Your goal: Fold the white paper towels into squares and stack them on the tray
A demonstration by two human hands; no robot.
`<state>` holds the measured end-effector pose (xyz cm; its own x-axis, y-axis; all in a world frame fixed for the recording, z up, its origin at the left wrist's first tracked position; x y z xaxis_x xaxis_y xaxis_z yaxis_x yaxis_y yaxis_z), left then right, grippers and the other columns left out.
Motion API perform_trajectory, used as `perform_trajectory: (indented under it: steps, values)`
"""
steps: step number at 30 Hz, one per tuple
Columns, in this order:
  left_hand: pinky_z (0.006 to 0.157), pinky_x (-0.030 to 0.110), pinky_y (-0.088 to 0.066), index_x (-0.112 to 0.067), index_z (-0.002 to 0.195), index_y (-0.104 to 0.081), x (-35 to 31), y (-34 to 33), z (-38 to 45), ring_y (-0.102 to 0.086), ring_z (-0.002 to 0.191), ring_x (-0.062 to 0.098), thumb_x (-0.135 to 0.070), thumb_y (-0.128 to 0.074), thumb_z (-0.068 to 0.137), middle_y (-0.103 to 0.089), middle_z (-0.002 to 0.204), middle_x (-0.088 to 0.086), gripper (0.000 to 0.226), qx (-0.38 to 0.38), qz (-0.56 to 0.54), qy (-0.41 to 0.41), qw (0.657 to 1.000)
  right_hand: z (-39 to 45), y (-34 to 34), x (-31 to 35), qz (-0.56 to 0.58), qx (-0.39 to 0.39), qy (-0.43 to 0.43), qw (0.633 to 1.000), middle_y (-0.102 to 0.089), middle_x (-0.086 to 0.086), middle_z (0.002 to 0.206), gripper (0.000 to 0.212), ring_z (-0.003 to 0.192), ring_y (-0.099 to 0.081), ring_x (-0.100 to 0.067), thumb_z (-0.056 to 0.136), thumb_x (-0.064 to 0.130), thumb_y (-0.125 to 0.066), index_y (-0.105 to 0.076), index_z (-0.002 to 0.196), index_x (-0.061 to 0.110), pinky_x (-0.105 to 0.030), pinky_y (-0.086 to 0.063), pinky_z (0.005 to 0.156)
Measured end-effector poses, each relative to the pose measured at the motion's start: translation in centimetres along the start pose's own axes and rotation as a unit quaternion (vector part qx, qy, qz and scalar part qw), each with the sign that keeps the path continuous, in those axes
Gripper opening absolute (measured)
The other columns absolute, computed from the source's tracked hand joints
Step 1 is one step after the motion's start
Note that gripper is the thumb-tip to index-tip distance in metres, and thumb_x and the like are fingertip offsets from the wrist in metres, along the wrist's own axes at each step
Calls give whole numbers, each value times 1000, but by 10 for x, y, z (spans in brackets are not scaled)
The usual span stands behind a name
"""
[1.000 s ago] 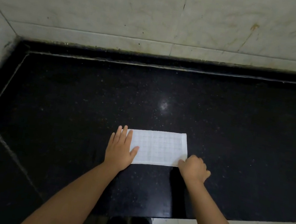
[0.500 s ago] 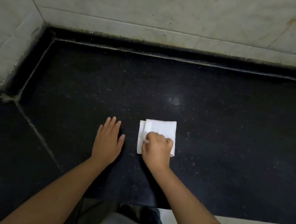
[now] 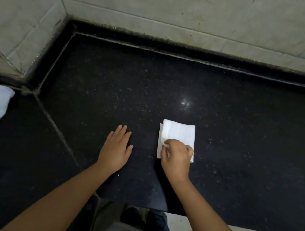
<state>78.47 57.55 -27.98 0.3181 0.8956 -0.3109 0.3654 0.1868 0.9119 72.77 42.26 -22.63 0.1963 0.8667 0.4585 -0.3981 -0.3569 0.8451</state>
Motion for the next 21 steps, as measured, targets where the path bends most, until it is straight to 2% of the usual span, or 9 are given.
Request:
perform_trajectory:
  steps: [3,6,8,10,12,14,16,19,21]
  values:
    - [120,31,-2,-11,147,-20,1,-3,-2,0,147,18,-29,-29,101,-7,159,5,50,2,-2,-11,1000,-12,-20,3,-58,50,34,996,-65,5,58,15,49,-61,-14,67,15,-53,-64,58,15,-23,-33,66]
    - [120,31,-2,-10,147,-21,2,-3,-3,-1,147,18,-28,-30,101,-9,158,5,50,-15,-13,-33,999,-17,-26,0,-71,91,55,992,-67,6,67,28,55,-63,-13,71,22,-41,-68,65,16,-23,-37,62]
    - [120,31,-2,-10,146,-24,0,-4,-3,-3,147,18,-27,-31,101,-12,158,5,49,-28,-19,-46,998,-17,-22,3,-84,99,97,987,-70,5,72,24,59,-66,-14,66,20,-49,-71,74,15,-27,-47,61]
    - [119,34,-12,-6,141,-36,-8,-2,-2,-17,145,22,-24,-35,99,-26,154,9,46,-43,-37,-64,996,-16,-12,3,-93,97,135,982,-72,3,76,29,64,-69,-15,54,13,-59,-72,80,13,-34,-53,64]
    - [104,41,-41,-1,117,-62,-27,0,-2,-52,126,30,-25,-39,90,-58,129,16,43,-63,-38,-115,991,-14,3,-9,-132,83,147,977,-72,2,77,34,68,-70,-18,46,9,-59,-73,77,13,-36,-54,67]
    - [85,36,-55,-4,93,-73,-51,2,-5,-63,104,26,-26,-41,79,-72,101,11,41,-108,-44,-193,974,-15,14,-26,-183,80,152,968,-72,1,76,35,68,-70,-21,41,7,-57,-73,72,15,-35,-54,62]
    - [83,27,-50,-10,83,-74,-81,2,-10,-55,94,15,-27,-43,76,-72,89,4,36,-110,-52,-264,957,-18,15,-38,-226,109,163,954,-70,1,72,30,65,-70,-21,38,7,-66,-72,66,18,-33,-54,55]
    - [70,19,-53,-20,71,-73,-115,-19,-12,-66,73,9,-35,-47,72,-69,75,-7,30,-28,-10,-317,948,-20,1,-49,-257,176,160,937,-69,0,67,42,60,-68,-17,24,12,-86,-72,62,20,-27,-51,49]
    - [64,16,-53,-22,65,-71,-121,-28,-9,-66,65,8,-41,-72,61,-66,69,-10,20,-4,17,-309,951,-18,-5,-55,-247,193,168,935,-68,0,64,39,56,-66,-16,26,12,-86,-71,61,19,-24,-50,47]
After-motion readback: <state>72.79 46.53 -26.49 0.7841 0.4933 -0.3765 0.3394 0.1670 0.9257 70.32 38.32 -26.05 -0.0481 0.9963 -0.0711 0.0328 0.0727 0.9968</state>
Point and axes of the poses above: each hand's wrist, its own z-axis towards the middle knuckle, its own y-axis out of the back of the hand, x = y × z, the point moved 9 cm from there along z, towards the middle knuckle
